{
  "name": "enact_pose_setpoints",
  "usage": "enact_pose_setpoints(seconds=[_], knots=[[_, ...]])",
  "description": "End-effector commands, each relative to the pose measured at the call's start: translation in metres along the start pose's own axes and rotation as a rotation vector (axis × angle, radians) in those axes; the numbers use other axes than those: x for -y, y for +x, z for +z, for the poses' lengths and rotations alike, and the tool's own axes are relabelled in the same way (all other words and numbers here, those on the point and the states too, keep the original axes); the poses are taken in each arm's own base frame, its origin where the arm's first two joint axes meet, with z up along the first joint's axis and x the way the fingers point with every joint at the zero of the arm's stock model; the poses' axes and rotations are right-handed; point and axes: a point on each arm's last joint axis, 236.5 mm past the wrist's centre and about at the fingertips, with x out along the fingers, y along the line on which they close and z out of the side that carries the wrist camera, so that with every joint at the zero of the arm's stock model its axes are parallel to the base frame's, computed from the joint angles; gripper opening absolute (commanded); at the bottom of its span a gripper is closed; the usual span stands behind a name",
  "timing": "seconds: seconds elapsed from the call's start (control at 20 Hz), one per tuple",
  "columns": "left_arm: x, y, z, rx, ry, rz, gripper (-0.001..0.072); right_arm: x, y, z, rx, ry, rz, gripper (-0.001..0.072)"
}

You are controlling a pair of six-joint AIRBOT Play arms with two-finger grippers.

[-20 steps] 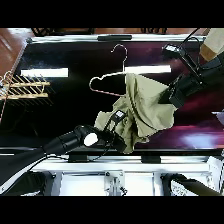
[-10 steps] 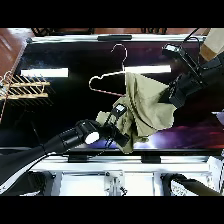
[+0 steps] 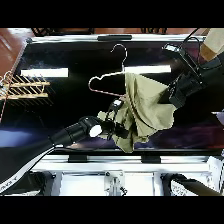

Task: Fold the shirts.

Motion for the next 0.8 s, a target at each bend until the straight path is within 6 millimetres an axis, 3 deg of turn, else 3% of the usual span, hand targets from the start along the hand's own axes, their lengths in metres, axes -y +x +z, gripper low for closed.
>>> enact_pose_setpoints(seconds=[0.0,0.15,0.4,0.6,0.75], knots=[[-0.033,-0.019,-0.004,-0.093,-0.019,0.066,0.0042,-0.006,-0.003,-0.001,-0.003,0.005,0.008,0.005],[-0.088,-0.067,0.015,-0.091,0.027,0.214,0.0041,-0.009,-0.009,0.001,0.013,-0.006,-0.014,0.005],[-0.164,-0.151,0.063,0.047,-0.139,0.319,0.0042,-0.02,-0.021,0.019,0.103,-0.033,-0.044,0.0051],[-0.186,-0.192,0.106,0.175,-0.148,0.351,0.0042,-0.03,-0.023,0.031,0.157,-0.034,-0.003,0.005],[-0.193,-0.209,0.12,0.216,-0.118,0.371,0.0042,-0.035,-0.023,0.032,0.162,-0.04,0.015,0.005]])
